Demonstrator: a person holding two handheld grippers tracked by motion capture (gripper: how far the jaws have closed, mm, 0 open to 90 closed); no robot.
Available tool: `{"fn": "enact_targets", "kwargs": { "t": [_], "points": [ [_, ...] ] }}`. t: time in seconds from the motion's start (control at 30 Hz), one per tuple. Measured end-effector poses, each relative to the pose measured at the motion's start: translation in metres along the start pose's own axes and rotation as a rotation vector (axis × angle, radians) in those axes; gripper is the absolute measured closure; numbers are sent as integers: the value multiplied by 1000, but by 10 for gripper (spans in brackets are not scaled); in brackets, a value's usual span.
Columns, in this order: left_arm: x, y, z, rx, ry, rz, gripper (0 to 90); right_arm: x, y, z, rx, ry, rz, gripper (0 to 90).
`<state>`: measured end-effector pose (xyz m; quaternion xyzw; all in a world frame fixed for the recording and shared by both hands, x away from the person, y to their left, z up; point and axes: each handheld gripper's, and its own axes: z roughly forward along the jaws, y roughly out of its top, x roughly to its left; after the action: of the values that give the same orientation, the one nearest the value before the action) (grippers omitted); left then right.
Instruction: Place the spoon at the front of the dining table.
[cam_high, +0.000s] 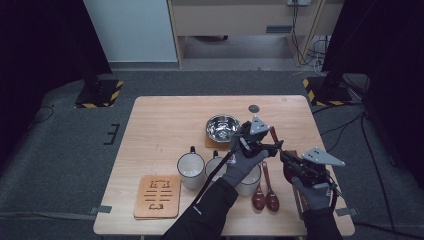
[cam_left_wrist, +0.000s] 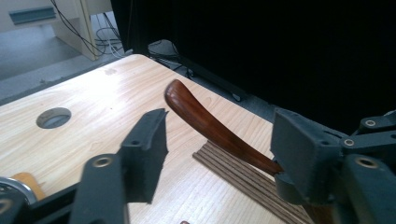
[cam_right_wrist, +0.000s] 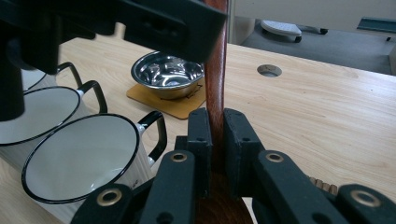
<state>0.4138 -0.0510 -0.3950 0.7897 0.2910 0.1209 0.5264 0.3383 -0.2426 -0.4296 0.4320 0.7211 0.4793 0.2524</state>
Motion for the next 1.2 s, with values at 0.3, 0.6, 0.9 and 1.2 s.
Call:
{"fn": "enact_targets", "kwargs": {
  "t": [0.3, 0.6, 0.9, 1.2],
  "points": [
    [-3, -2, 5, 22, -3, 8, 458, 0, -1, 1, 3, 1, -5, 815],
    [-5, -2, 5, 35, -14, 20, 560, 0, -2, 3, 5, 5, -11, 815],
    [-9, -2, 4, 38, -18, 37, 617, 0, -2, 4, 21, 1, -12, 815],
    [-8, -2, 3, 41, -23, 32, 645, 1, -3, 7, 32, 4, -17, 816]
  ]
}}
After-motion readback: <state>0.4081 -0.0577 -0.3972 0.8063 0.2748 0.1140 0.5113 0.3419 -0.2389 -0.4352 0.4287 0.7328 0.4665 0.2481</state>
